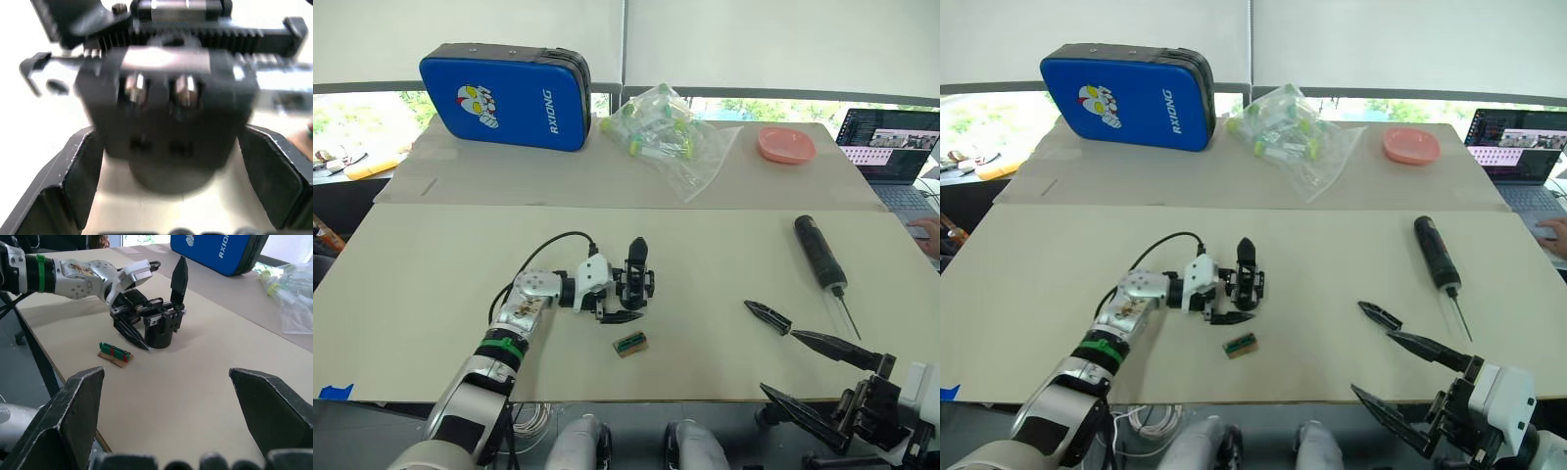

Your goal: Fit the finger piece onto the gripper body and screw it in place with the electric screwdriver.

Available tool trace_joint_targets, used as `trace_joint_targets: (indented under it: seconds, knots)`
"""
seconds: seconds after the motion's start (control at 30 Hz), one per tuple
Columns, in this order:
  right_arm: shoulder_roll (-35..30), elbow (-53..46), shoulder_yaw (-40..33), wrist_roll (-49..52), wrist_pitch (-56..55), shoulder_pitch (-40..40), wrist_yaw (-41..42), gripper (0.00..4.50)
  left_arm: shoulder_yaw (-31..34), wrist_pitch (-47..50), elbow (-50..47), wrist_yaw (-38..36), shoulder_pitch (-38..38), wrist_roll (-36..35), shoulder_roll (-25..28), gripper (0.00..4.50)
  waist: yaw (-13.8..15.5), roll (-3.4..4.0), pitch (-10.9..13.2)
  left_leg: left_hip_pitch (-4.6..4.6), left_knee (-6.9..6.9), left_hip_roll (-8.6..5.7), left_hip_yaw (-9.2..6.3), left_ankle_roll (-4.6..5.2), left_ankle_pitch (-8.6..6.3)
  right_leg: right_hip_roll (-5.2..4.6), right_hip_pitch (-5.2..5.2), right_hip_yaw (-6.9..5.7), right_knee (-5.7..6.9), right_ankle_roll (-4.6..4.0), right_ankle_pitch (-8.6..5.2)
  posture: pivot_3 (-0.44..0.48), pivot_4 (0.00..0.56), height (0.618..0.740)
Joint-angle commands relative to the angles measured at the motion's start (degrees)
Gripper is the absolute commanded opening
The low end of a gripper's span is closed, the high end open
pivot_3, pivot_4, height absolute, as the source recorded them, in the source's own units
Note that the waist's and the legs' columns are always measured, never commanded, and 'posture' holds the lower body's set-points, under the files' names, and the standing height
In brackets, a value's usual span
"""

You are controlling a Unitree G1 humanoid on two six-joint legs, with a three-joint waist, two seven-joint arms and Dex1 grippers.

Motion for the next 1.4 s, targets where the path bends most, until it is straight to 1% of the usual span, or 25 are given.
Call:
trace_joint_targets:
  seconds: [0.03,0.1,0.17,0.23,0.33,0.43,0.53,0.63,0.73,0.77,0.83,0.9,0.93,0.97,1.0,1.1,1.2,1.27,1.3,1.4]
  knots:
    - [1.71,0.08,-3.62,0.57,-2.93,2.86,1.05,4.50,4.19,0.99,-3.15,-2.92,2.17,-3.51,4.91,4.41,-0.04,0.02,-0.01,0.00,-0.01,0.04,0.00,-0.01,0.01,0.03,-0.02,0.00,0.00,-0.10,0.06,0.000,0.150,0.740]
    - [3.73,1.11,-5.87,1.86,-2.94,4.41,-0.41,4.50,7.37,4.49,-7.45,-7.11,4.40,-9.07,7.71,4.41,-0.04,0.05,0.00,-0.01,-0.06,0.07,0.00,-0.04,0.01,0.04,-0.06,0.00,0.00,-0.10,0.04,0.000,0.150,0.740]
    - [5.98,2.27,-9.12,3.44,-2.72,6.69,-1.91,4.50,11.28,10.95,-12.47,-8.01,6.28,-14.11,10.81,4.41,0.10,0.07,0.01,-0.01,-0.07,0.09,-0.01,-0.07,-0.01,0.00,-0.22,-0.01,-0.04,-0.10,0.02,0.000,0.150,0.740]
    - [7.78,3.55,-11.58,3.08,-3.27,9.92,-1.32,4.50,13.00,16.98,-18.25,-8.86,8.45,-16.54,14.92,4.41,0.36,0.12,0.05,-0.01,-0.07,0.05,-0.02,-0.10,-0.04,-0.11,-0.28,0.00,-0.07,-0.12,-0.19,0.000,0.150,0.740]
    - [9.54,6.35,-13.38,-0.14,-5.04,12.93,-0.98,4.50,14.90,25.92,-26.33,-8.31,10.81,-20.39,19.16,4.41,0.48,0.17,0.07,0.01,-0.09,0.03,-0.03,-0.19,-0.10,-0.15,-0.26,0.04,-0.10,-0.07,-0.41,0.000,0.150,0.740]
    - [8.71,5.66,-14.90,-2.28,-1.71,12.93,-6.33,4.50,17.32,31.93,-32.51,-7.06,11.47,-23.94,21.83,4.41,0.31,0.38,0.00,0.04,-0.10,-0.05,-0.01,-0.21,-0.13,-0.18,-0.23,0.19,-0.10,-0.01,-0.47,0.000,0.150,0.740]
    - [3.79,2.55,-14.13,2.12,4.26,7.76,-11.33,4.50,19.55,33.84,-34.43,-5.73,10.64,-25.95,22.34,4.41,-0.21,0.47,-0.04,0.12,-0.14,-0.03,0.01,-0.26,-0.11,-0.18,-0.23,0.35,-0.07,-0.01,-0.46,0.000,0.150,0.740]
    - [-4.96,-0.32,-11.80,5.97,12.98,0.28,-15.19,4.50,19.89,35.47,-38.02,-5.38,11.54,-27.62,22.26,4.41,-1.33,0.55,-0.05,0.35,-0.21,0.05,0.09,-0.36,-0.06,-0.18,-0.12,0.44,-0.05,-0.11,-0.40,0.000,0.150,0.740]
    - [-17.88,-1.10,-9.79,8.18,30.15,-5.05,-21.52,4.50,20.24,37.98,-43.44,-3.72,12.97,-29.83,21.92,4.41,-1.19,0.64,-0.07,0.40,-0.31,0.11,0.14,-0.47,0.01,-0.10,-0.06,0.38,0.00,-0.18,-0.39,0.000,0.150,0.740]
    - [-21.22,-0.93,-8.75,9.56,33.55,-7.05,-21.86,4.50,20.53,39.22,-45.15,-2.73,13.44,-30.78,21.75,4.41,-1.09,0.63,-0.06,0.37,-0.33,0.10,0.14,-0.51,0.04,-0.07,-0.01,0.35,0.07,-0.54,-0.22,0.000,0.150,0.740]
    - [-28.05,0.28,-5.65,9.32,38.39,-11.13,-20.45,4.50,21.36,41.41,-48.26,-0.06,14.47,-32.69,21.13,4.41,-0.67,0.61,-0.05,0.30,-0.32,0.17,0.12,-0.51,0.05,0.12,-0.02,0.22,0.06,-0.71,-0.24,0.000,0.150,0.740]
    - [-35.44,3.11,-1.51,7.65,46.02,-15.90,-22.00,4.50,21.72,42.24,-50.88,1.99,15.59,-33.51,20.74,4.41,-0.49,0.61,-0.04,0.27,-0.26,0.20,0.12,-0.43,0.05,0.24,-0.01,0.22,0.04,-0.71,-0.27,0.000,0.150,0.740]
    - [-38.78,5.22,2.16,6.95,47.43,-19.60,-21.02,4.50,21.83,42.17,-52.17,3.12,16.14,-33.66,20.31,4.41,-0.44,0.60,-0.03,0.26,-0.23,0.20,0.12,-0.21,0.13,0.25,0.01,0.24,0.01,-0.70,-0.28,0.000,0.150,0.740]
    - [-40.83,6.65,4.87,6.52,48.18,-22.44,-20.08,4.50,21.89,42.19,-53.09,3.96,16.51,-33.78,20.01,4.41,-0.43,0.57,-0.01,0.20,-0.21,0.18,0.12,-0.19,0.10,0.24,0.01,0.24,-0.05,-0.67,-0.30,0.000,0.150,0.740]
    - [-42.31,9.22,9.34,5.95,48.94,-27.15,-19.44,4.50,21.51,42.25,-53.90,4.11,16.90,-33.77,20.03,4.41,-0.47,0.53,0.01,0.18,-0.14,0.18,0.13,-0.16,0.08,0.25,-0.03,0.24,-0.06,-0.65,-0.30,0.000,0.150,0.740]
    - [-43.36,15.49,20.32,2.75,51.37,-38.60,-18.21,4.50,20.77,41.96,-55.27,4.51,17.81,-33.46,20.15,4.41,-0.48,0.47,0.04,0.02,-0.02,0.14,0.12,-0.10,0.04,0.24,-0.07,0.23,-0.10,-0.48,-0.40,0.000,0.150,0.740]
    - [-41.48,22.08,32.12,-5.29,49.34,-48.43,-15.22,4.50,20.52,41.79,-56.00,5.12,18.15,-33.55,20.03,4.41,-0.50,0.47,0.04,-0.08,0.06,0.09,0.13,-0.05,0.02,0.23,-0.13,0.23,-0.09,-0.53,-0.37,0.000,0.150,0.740]
    - [-39.35,26.64,37.71,-8.87,49.15,-54.08,-12.98,4.50,20.33,41.80,-56.54,5.79,18.33,-33.63,19.71,4.41,-0.65,0.47,0.04,-0.14,0.09,0.07,0.15,-0.22,0.22,0.23,-0.15,0.23,-0.09,-0.66,-0.28,0.000,0.150,0.740]
    - [-38.55,28.84,40.16,-10.84,48.81,-56.40,-11.61,4.50,20.22,41.80,-56.92,6.08,18.46,-33.66,19.61,4.41,-0.74,0.47,0.04,-0.15,0.08,0.04,0.17,-0.10,0.32,0.23,-0.17,0.24,-0.08,-0.64,-0.28,0.000,0.150,0.740]
    - [-37.17,33.98,45.74,-16.57,46.82,-60.56,-8.14,4.50,20.11,42.06,-58.00,6.68,18.96,-34.01,19.51,4.41,-0.82,0.48,0.04,-0.20,0.09,0.00,0.19,-0.14,0.37,0.23,-0.18,0.23,-0.06,-0.58,-0.27,0.000,0.150,0.740]
